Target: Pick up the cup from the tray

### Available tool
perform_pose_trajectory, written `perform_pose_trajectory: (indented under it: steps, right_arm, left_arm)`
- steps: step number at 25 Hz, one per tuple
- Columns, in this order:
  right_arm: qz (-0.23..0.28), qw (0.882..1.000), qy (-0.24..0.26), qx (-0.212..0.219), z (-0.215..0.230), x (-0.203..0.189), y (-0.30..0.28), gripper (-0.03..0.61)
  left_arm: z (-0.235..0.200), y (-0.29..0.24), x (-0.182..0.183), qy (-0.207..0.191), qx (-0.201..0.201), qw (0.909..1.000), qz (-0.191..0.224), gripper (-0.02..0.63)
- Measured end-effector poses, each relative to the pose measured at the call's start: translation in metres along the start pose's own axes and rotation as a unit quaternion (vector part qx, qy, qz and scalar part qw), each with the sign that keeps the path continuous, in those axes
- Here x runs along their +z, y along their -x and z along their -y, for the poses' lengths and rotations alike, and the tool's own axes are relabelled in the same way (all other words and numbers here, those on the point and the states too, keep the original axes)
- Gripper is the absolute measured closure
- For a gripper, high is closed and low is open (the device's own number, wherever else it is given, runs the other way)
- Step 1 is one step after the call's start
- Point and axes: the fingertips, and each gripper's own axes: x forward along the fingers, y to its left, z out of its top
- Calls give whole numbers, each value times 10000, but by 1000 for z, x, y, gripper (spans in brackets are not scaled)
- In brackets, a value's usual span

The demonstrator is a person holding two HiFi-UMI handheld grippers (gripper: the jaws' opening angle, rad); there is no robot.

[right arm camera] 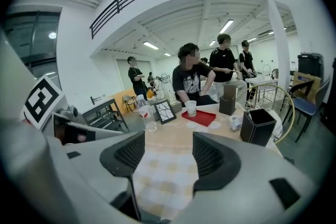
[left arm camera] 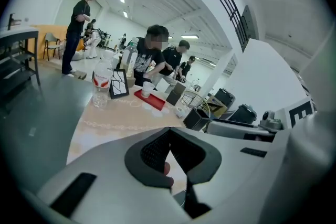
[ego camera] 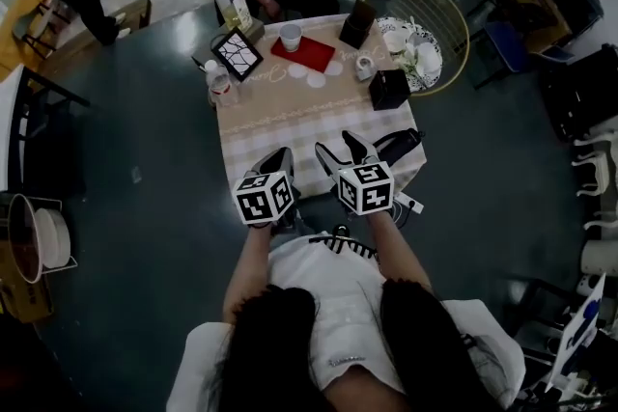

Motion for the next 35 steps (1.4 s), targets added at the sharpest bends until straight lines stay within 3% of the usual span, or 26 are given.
perform_pose_trajectory:
  steps: [10,30,35]
  right_arm:
    - [170,9997,69,-133,-1,30,-45,298]
    - [139,9982,571,-79,45,95,-144,283]
    - [79,9988,480,-49,62,104,-179,278]
  left_arm:
    - [-31,-20,28,34,-262,9996,-36,606]
    - [-63,-86,70,500,267,9983,-120,604]
    - [-65,-113,79,606,370,9973,-165,604]
